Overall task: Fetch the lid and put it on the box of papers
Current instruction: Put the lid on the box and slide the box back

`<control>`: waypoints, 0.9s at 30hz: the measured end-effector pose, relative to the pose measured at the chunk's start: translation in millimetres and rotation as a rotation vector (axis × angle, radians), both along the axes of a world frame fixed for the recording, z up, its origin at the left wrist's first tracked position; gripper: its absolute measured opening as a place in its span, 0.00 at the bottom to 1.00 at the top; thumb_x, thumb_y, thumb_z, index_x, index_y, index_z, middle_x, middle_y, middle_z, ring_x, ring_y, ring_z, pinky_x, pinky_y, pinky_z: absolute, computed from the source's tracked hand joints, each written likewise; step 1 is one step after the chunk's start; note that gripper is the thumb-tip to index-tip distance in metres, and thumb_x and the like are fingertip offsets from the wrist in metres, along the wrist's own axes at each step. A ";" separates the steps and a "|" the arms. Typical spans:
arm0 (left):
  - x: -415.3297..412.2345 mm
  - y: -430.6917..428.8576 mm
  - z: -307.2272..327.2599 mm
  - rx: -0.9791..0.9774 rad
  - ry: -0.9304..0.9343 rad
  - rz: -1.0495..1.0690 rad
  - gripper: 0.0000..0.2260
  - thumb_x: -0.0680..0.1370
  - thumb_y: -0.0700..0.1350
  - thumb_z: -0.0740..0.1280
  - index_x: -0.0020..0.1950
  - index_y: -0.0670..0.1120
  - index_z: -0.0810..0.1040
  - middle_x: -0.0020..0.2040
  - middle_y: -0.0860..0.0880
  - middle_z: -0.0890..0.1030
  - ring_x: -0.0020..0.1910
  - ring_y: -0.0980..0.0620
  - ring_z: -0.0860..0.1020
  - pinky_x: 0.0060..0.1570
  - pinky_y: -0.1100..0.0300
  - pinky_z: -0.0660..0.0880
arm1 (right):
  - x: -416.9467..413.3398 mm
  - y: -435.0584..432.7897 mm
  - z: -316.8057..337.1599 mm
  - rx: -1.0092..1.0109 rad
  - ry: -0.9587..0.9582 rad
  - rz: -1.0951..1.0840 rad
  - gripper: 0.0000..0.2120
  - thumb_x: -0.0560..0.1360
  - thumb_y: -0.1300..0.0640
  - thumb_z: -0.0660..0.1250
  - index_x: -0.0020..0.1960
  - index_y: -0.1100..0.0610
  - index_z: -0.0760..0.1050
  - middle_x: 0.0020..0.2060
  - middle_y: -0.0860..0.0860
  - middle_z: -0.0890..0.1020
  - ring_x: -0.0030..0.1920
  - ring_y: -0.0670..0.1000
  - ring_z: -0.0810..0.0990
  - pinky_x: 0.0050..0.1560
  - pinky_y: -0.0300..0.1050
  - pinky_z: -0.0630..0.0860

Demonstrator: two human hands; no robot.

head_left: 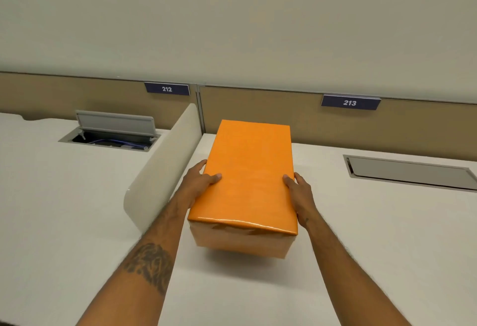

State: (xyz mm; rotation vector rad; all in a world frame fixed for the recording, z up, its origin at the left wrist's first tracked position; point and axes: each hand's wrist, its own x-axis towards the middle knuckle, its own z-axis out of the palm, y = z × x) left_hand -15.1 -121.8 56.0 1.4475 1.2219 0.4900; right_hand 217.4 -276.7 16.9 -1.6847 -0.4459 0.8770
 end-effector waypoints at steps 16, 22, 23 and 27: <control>28.4 175.1 -34.2 0.134 0.359 -0.020 0.44 0.72 0.72 0.62 0.80 0.50 0.53 0.75 0.44 0.67 0.69 0.38 0.71 0.65 0.42 0.69 | 14.4 192.9 -28.5 -0.017 0.046 0.056 0.32 0.79 0.40 0.61 0.79 0.50 0.57 0.73 0.55 0.69 0.67 0.60 0.73 0.64 0.65 0.73; 32.5 206.9 -46.2 0.353 0.541 -0.071 0.43 0.75 0.68 0.60 0.80 0.42 0.51 0.80 0.43 0.56 0.75 0.39 0.61 0.70 0.40 0.64 | 8.1 227.8 -38.9 -0.028 0.036 0.022 0.30 0.80 0.42 0.59 0.79 0.50 0.56 0.74 0.55 0.67 0.69 0.60 0.71 0.66 0.65 0.71; 32.0 208.3 -46.9 0.415 0.583 -0.087 0.41 0.77 0.66 0.59 0.80 0.42 0.52 0.80 0.43 0.54 0.76 0.39 0.58 0.71 0.41 0.62 | 6.2 231.3 -39.1 -0.024 0.031 0.015 0.30 0.81 0.42 0.59 0.79 0.51 0.56 0.74 0.55 0.67 0.69 0.60 0.71 0.66 0.65 0.71; 33.0 217.2 -52.2 0.642 0.681 -0.198 0.34 0.80 0.64 0.54 0.79 0.43 0.57 0.81 0.41 0.53 0.78 0.42 0.52 0.75 0.42 0.55 | -5.2 246.6 -39.1 -0.018 0.019 -0.007 0.30 0.81 0.43 0.58 0.79 0.51 0.56 0.74 0.55 0.67 0.70 0.60 0.70 0.67 0.64 0.70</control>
